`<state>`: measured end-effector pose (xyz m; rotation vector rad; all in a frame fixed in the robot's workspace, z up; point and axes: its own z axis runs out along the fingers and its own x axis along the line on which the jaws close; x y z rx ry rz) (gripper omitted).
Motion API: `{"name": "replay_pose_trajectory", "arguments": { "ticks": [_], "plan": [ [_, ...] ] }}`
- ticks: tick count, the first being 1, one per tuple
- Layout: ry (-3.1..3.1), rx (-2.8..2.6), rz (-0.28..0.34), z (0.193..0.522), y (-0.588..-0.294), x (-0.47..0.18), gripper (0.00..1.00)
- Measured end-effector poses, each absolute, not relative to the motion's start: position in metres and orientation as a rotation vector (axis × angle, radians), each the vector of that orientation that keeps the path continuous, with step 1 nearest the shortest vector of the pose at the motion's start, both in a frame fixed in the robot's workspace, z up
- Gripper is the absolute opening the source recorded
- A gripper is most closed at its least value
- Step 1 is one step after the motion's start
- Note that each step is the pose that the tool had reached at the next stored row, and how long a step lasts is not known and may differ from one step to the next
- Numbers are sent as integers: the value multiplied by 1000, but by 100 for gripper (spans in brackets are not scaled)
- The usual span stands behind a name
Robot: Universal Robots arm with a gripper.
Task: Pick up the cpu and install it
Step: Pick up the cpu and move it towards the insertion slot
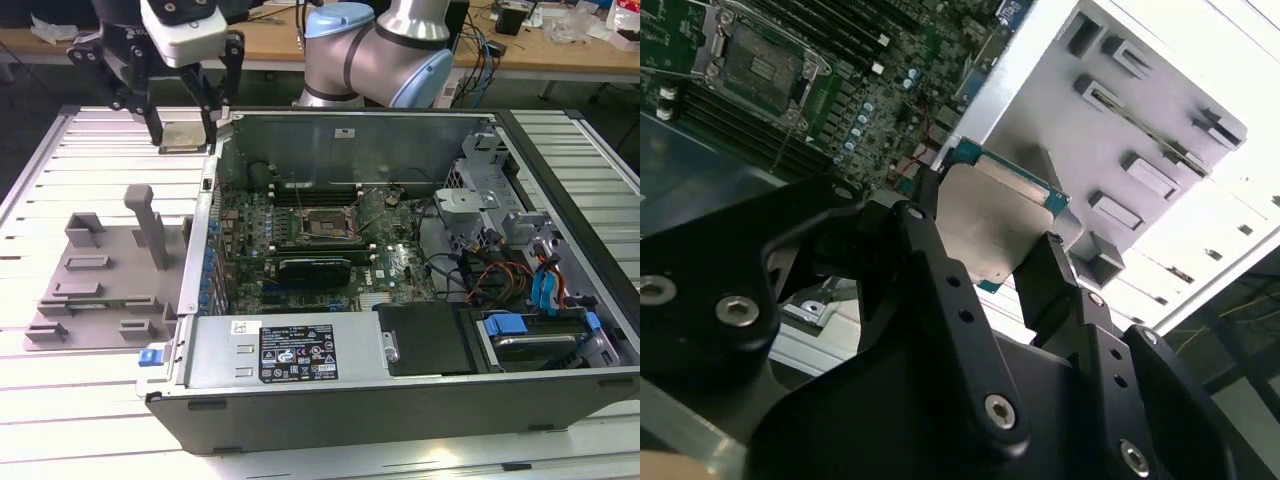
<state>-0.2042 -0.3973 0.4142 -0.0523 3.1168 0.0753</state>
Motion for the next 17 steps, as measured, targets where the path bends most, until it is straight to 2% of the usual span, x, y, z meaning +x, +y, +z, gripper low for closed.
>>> {"name": "replay_pose_trajectory", "arguments": {
  "ticks": [10,17],
  "plan": [
    [3117,-52,75,414,-397,-178,55],
    [3117,-52,75,414,-397,-132,55]
  ]
}}
